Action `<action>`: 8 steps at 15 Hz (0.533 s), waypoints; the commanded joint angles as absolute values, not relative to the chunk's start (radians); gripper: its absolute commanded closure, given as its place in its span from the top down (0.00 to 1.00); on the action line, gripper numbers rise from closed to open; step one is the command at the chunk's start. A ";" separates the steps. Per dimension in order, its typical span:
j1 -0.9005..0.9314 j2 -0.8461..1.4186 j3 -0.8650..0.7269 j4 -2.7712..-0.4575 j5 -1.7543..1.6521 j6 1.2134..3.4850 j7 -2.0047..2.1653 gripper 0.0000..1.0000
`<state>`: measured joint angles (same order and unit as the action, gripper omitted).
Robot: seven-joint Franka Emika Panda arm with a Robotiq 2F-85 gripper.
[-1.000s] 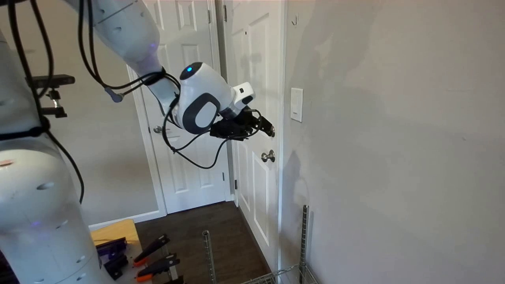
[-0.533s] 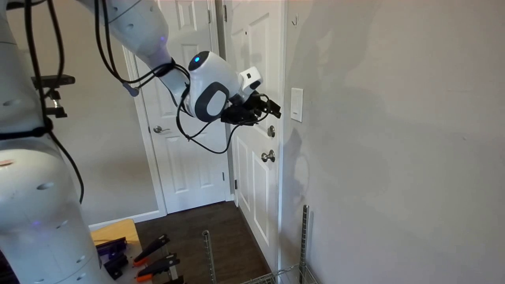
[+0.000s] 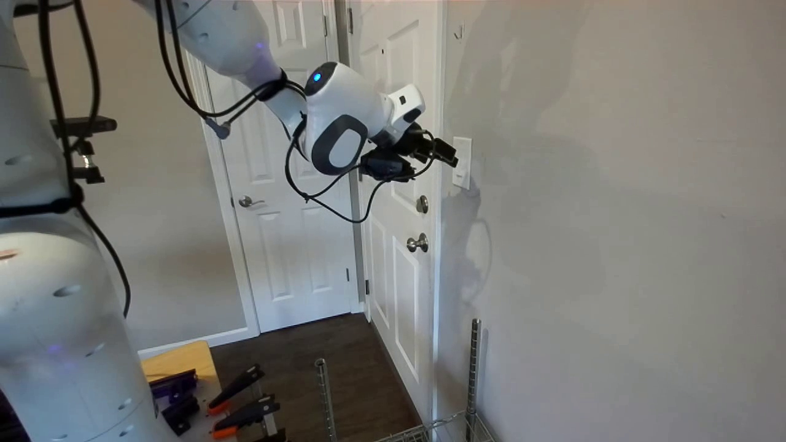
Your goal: Turn off the light
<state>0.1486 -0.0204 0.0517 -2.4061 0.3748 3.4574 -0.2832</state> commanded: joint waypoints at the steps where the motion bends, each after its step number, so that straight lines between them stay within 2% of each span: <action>1: 0.139 0.009 0.070 -2.379 0.503 3.457 -0.400 1.00; 8: 0.222 0.083 0.011 -2.298 0.716 3.456 -0.624 1.00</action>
<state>0.1727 0.0478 0.0569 -2.3674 0.6076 3.4561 -0.4869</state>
